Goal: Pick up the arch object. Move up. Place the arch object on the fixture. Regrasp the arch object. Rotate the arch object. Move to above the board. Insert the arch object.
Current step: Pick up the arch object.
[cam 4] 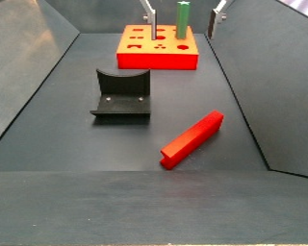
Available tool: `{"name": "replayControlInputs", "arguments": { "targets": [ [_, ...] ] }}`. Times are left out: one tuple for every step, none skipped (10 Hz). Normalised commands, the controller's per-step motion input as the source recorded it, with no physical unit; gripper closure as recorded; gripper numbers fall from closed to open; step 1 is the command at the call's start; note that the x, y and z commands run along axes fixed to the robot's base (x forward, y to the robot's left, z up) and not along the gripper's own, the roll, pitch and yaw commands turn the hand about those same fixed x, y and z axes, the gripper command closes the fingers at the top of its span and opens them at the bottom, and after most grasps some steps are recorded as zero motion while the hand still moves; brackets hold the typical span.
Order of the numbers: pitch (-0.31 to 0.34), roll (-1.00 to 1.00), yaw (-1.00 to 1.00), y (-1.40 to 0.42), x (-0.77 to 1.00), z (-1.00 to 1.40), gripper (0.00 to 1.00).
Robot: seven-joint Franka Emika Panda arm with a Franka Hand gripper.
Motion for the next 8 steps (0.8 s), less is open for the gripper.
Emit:
{"name": "replayControlInputs", "arguments": {
  "targets": [
    [0.0,-0.05,0.0,0.07,0.02,0.05,0.0],
    [0.057,0.0,-0.58,0.39,0.14,-0.34,0.0],
    [0.039,0.0,-0.87,0.15,0.07,-0.57,0.0],
    [0.031,0.0,-0.96,0.06,0.0,-0.69,0.0],
    [0.059,0.0,-0.87,0.14,-0.02,-0.84,0.0],
    [0.024,-0.01,-0.79,0.21,-0.13,-0.91,0.0],
    [0.026,-0.01,-0.69,0.31,-0.19,-0.92,0.0],
    [0.02,-0.01,-0.64,0.35,-0.28,-0.91,0.0]
  ]
}}
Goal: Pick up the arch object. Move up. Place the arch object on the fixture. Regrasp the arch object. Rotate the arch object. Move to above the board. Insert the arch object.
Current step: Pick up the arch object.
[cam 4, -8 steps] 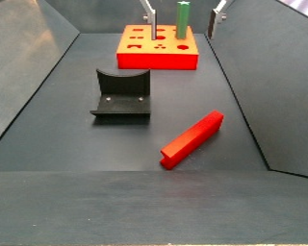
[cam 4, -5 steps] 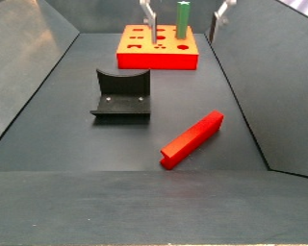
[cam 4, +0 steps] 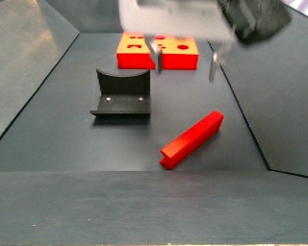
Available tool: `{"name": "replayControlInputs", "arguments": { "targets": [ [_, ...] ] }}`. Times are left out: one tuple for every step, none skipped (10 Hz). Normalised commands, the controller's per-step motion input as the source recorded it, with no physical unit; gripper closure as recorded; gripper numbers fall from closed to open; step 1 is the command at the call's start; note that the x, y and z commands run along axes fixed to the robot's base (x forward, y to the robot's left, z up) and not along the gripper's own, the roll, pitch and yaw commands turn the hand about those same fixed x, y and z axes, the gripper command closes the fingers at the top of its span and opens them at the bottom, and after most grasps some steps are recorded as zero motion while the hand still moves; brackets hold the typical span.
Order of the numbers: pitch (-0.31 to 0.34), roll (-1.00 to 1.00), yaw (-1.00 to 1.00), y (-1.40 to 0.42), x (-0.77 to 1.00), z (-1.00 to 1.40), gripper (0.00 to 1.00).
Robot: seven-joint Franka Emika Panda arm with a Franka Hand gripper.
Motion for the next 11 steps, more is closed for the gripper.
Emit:
{"name": "replayControlInputs", "arguments": {
  "targets": [
    [0.02,-0.01,-0.64,0.35,-0.3,-0.91,0.0],
    [0.027,-0.02,-0.67,0.31,-0.3,-0.94,0.0],
    [0.0,-0.08,-0.69,0.19,-0.47,-0.97,0.0],
    [-0.069,-0.11,-0.66,0.15,-0.45,-0.88,0.0],
    [-0.174,-0.18,-0.52,0.21,-0.19,-0.62,0.0],
    [-0.211,-0.23,-0.46,0.23,-0.09,-0.49,0.0],
    [-0.224,-0.3,-0.36,0.29,-0.02,-0.39,0.0],
    [-0.221,-0.36,-0.31,0.26,-0.04,-0.32,0.0],
    [-0.233,-0.42,-0.31,0.19,-0.08,-0.23,0.0],
    [-0.261,-0.45,-0.31,0.13,-0.13,-0.14,0.0],
    [-0.25,-0.49,-0.29,0.07,-0.19,-0.07,0.0]
  ]
}}
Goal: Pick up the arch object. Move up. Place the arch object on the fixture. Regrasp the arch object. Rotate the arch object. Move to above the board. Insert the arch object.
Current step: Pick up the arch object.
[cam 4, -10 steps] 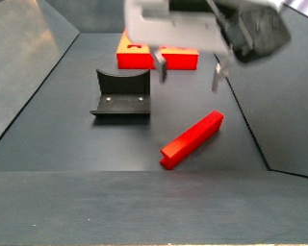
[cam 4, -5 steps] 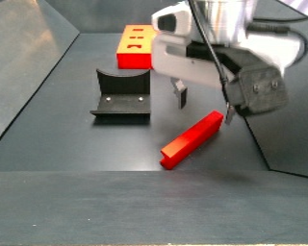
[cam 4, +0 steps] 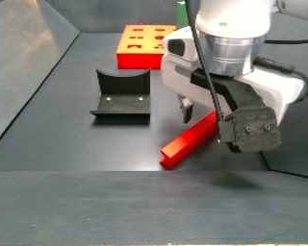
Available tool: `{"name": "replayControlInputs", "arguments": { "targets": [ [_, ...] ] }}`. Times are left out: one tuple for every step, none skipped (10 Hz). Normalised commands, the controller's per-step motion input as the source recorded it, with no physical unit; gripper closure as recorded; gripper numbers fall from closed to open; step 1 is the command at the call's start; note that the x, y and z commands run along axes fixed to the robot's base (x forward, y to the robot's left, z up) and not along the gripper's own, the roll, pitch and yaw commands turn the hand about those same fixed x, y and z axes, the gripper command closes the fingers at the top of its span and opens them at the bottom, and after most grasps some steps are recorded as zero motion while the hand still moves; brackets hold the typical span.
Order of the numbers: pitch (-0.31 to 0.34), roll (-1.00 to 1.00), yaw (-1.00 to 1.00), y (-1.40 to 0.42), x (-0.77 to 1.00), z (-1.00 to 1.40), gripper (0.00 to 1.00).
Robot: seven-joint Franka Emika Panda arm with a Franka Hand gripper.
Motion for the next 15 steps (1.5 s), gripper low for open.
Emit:
{"name": "replayControlInputs", "arguments": {
  "targets": [
    [-0.251,-0.4,-0.17,0.01,-0.24,-0.21,0.0],
    [-0.267,-0.11,0.0,-0.05,-0.27,-0.36,0.0],
    [-0.259,-0.01,0.0,-0.08,-0.22,-0.41,0.0],
    [-0.22,-0.03,0.0,-0.01,-0.13,-0.37,0.0],
    [-0.2,-0.06,0.0,0.0,-0.08,-0.33,0.0],
    [-0.233,-0.08,0.0,0.0,-0.14,-0.31,0.0],
    [-0.227,-0.11,0.0,0.0,-0.03,-0.24,0.0],
    [-0.189,-0.16,-0.09,0.11,0.0,-0.31,0.0],
    [-0.064,-0.09,-0.08,0.09,0.0,-0.1,0.0],
    [0.0,0.0,0.0,0.0,0.0,0.0,1.0],
    [0.0,0.0,0.0,0.0,0.0,0.0,1.0],
    [0.0,0.0,0.0,0.0,0.0,0.0,1.0],
    [0.0,0.0,0.0,0.0,0.0,0.0,1.0],
    [0.0,0.0,0.0,0.0,0.0,0.0,1.0],
    [0.0,0.0,0.0,0.0,0.0,0.0,1.0]
  ]
}}
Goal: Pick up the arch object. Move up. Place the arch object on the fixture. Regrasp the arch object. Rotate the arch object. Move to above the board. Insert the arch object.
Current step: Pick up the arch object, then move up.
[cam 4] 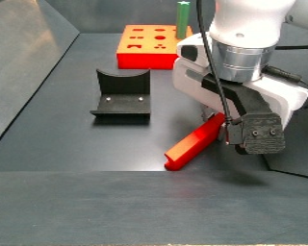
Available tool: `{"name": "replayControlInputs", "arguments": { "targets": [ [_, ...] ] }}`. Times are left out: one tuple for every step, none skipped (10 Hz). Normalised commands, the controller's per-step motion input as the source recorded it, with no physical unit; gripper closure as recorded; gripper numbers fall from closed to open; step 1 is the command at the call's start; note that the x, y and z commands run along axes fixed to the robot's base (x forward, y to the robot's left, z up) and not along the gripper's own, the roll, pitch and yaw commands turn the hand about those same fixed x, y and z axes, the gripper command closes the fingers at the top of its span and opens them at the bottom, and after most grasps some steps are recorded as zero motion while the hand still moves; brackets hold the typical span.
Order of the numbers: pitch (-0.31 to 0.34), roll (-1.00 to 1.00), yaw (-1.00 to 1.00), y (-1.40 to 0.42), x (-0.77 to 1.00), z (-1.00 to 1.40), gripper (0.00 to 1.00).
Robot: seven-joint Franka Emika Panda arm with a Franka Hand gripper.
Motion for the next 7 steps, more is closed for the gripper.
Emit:
{"name": "replayControlInputs", "arguments": {
  "targets": [
    [0.0,0.0,0.0,0.0,0.0,0.0,1.0],
    [0.0,0.0,0.0,0.0,0.0,0.0,1.0],
    [0.0,0.0,0.0,0.0,0.0,0.0,1.0],
    [0.0,0.0,0.0,0.0,0.0,0.0,1.0],
    [0.0,0.0,0.0,0.0,0.0,0.0,1.0],
    [0.0,0.0,0.0,0.0,0.0,0.83,1.0],
    [0.012,0.0,-0.01,-0.01,0.0,0.8,1.0]
  ]
}}
